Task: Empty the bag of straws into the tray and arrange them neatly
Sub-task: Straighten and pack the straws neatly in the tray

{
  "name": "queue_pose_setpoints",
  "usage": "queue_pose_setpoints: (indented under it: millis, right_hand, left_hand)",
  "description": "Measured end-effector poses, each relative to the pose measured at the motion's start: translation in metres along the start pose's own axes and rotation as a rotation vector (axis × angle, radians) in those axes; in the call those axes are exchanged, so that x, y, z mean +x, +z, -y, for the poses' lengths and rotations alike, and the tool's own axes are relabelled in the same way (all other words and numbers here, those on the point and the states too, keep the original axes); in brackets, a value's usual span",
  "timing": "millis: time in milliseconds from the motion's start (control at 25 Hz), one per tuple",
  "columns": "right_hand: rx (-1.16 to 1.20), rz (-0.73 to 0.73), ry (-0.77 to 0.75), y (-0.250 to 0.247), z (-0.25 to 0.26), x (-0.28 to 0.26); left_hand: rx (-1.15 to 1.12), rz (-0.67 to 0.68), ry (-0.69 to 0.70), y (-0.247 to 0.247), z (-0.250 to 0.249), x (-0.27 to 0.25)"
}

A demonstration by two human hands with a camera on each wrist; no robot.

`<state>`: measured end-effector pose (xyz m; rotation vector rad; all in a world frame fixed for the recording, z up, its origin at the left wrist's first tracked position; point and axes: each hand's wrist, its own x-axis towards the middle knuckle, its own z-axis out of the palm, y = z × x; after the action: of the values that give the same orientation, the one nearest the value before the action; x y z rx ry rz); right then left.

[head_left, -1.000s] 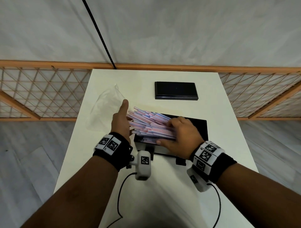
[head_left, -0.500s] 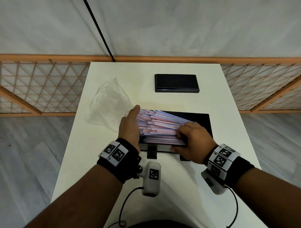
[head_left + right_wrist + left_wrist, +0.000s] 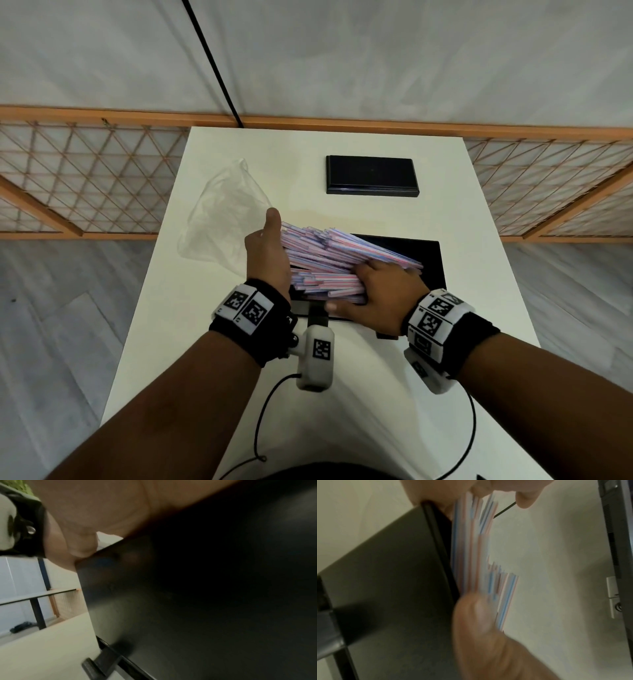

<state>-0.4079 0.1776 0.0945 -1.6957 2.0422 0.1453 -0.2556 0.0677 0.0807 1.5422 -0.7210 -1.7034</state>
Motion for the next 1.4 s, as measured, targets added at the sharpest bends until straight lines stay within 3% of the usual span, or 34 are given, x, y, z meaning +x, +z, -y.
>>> queue_pose_setpoints:
  millis: [200,320,480,600,800,920,1040,1160,1280,1400]
  right_hand:
    - [0.172,-0.047,-0.039,-0.004,0.01,0.013]
    - [0.066,-0.044,-0.039,0.001,0.017,0.014]
    - [0.022,-0.175,0.019,-0.004,0.026,0.018]
    - [0.044,-0.145,0.032,-0.006,0.019,0.014]
    - [0.149,-0.393,-0.096,0.005,-0.014,-0.013]
    - [0.1,-0.19,-0.111,0.013,-0.017,-0.017]
    - [0.083,-0.13,-0.084,0.01,-0.02,-0.013]
    - [-0.022,-0.062,0.044,0.004,-0.019,-0.012]
    - [-0.022,0.008,0.033,0.005,-0.014,-0.01]
    - [-0.083,0.037,0.136,0.001,-0.012,-0.009]
  left_hand:
    - [0.012,0.025,0.055,0.003,0.006,0.004]
    - [0.109,-0.01,0.131,0.006,-0.01,-0.011]
    - [0.143,0.018,0.145,0.01,-0.024,-0.024]
    - [0.294,0.026,0.136,0.008,-0.023,-0.027]
    - [0.125,-0.038,0.116,-0.005,-0.021,-0.016]
    - [0.223,0.06,0.069,0.002,-0.009,-0.022]
    - [0.261,0.114,0.051,0.006,-0.005,-0.028]
    - [0.261,0.11,0.074,0.003,-0.003,-0.024]
    - [0.193,0.068,0.086,0.005,-0.003,-0.024]
    - [0.148,0.022,0.091,0.005,0.002,-0.017]
